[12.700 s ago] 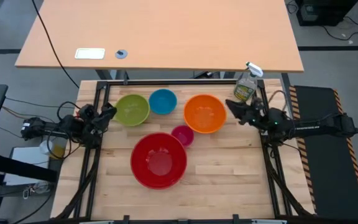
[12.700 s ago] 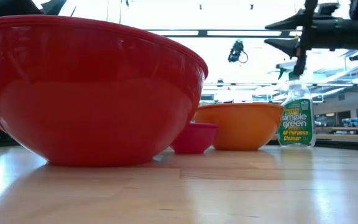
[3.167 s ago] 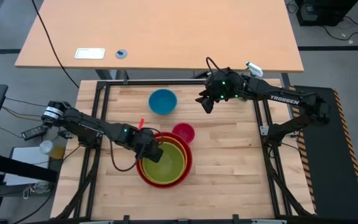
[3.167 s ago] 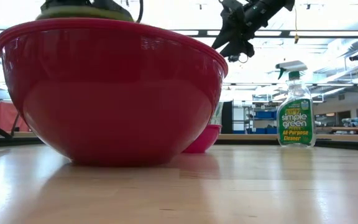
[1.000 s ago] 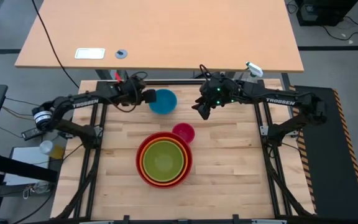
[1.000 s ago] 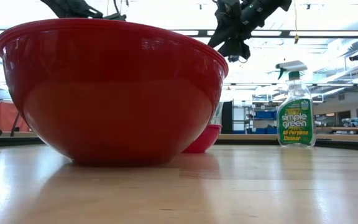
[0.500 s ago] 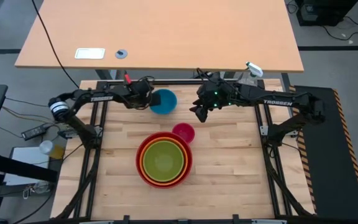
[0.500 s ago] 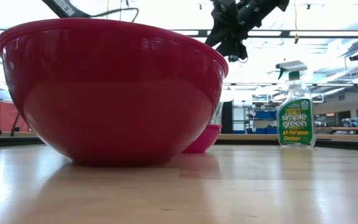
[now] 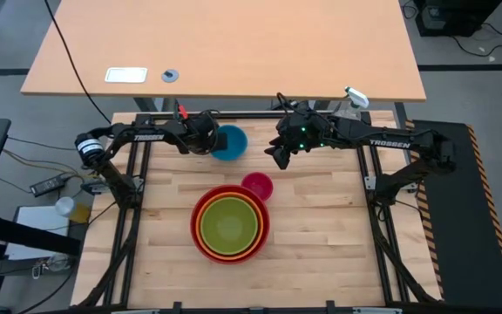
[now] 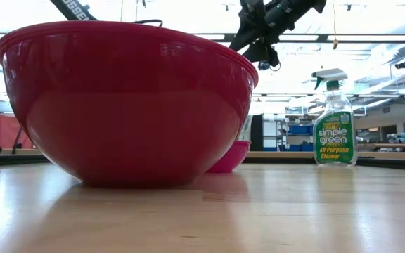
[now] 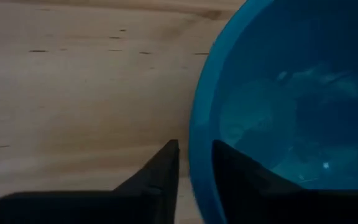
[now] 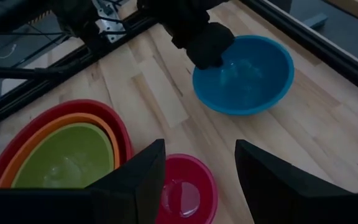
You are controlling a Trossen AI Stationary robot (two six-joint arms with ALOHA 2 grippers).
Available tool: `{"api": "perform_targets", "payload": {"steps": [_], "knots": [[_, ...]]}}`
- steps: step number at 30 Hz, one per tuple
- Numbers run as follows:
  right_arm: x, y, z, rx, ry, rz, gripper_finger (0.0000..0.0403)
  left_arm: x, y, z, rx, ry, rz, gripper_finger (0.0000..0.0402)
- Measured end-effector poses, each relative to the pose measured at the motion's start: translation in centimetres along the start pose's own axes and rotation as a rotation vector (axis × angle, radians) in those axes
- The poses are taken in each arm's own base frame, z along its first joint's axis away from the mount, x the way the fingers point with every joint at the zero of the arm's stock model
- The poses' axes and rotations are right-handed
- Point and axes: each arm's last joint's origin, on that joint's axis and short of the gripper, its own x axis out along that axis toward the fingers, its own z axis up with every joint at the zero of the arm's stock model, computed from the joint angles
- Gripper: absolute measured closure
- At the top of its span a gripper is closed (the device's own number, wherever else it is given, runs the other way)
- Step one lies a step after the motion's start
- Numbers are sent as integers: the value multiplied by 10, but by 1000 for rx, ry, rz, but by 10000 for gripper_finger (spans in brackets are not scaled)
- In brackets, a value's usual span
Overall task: Nest bowls inside each other
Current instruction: Stack the blue bowl on top of the green bowl
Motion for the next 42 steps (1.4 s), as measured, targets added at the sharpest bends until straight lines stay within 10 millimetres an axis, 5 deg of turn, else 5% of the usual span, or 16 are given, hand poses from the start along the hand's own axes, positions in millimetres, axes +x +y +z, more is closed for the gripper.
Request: {"api": "perform_targets", "payload": {"steps": [6,17,29,36,42], "knots": [[0,0,0,1,0,0,203,-1,-2,2,-4,-16,-15,386],[0,1,0,16,16,40,203,-6,-7,4,4,-54,-33,394],[-12,-21,0,40,90,46,203,-71,-11,19,122,-87,-277,394],[-10,-29,-2,18,79,34,203,-114,-22,-15,233,-64,-399,394],[0,-39,-16,43,102,6,203,-131,-30,-57,271,8,-410,394]]}}
